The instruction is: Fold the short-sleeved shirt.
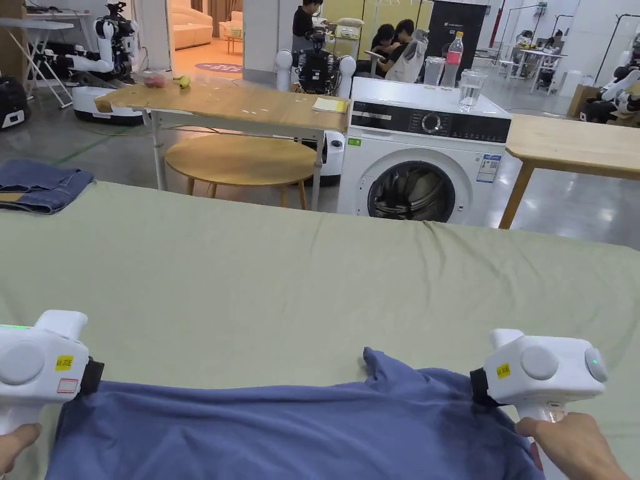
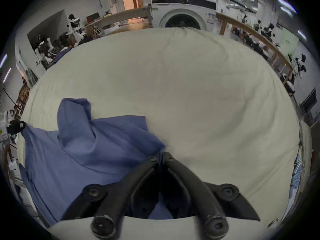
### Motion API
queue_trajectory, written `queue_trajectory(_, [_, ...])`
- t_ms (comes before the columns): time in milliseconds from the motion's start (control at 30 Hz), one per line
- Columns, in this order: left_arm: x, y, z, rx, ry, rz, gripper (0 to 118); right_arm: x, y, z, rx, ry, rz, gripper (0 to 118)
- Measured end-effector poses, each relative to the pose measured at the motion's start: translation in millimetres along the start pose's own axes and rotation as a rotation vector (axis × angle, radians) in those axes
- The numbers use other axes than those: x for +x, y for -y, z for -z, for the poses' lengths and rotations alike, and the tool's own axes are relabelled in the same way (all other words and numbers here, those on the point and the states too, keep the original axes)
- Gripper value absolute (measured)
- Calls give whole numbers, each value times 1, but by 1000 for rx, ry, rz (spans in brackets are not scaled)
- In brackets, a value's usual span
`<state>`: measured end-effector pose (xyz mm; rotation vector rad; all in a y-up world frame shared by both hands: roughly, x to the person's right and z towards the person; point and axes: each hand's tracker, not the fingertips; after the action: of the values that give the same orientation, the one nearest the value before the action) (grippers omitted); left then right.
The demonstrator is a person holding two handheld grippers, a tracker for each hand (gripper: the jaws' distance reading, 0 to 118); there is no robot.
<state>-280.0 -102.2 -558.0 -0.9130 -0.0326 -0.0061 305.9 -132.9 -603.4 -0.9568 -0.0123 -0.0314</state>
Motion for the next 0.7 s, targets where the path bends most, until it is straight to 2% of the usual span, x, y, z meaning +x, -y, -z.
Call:
queue_trajectory(367, [-1, -35, -108, 218, 26, 1, 0, 2, -6, -163, 390, 60, 12, 0])
queue_trajectory(467, [-1, -53, -145, 279, 25, 15, 0, 0, -9, -209, 492, 115, -7, 0])
queue_trajectory(600, [0, -82, -188, 363, 21, 18, 0, 1, -17, -266, 607, 122, 37, 0])
queue_trajectory(700, [3, -105, -217, 445, 34, 21, 0, -1, -29, -298, 685, 162, 28, 0])
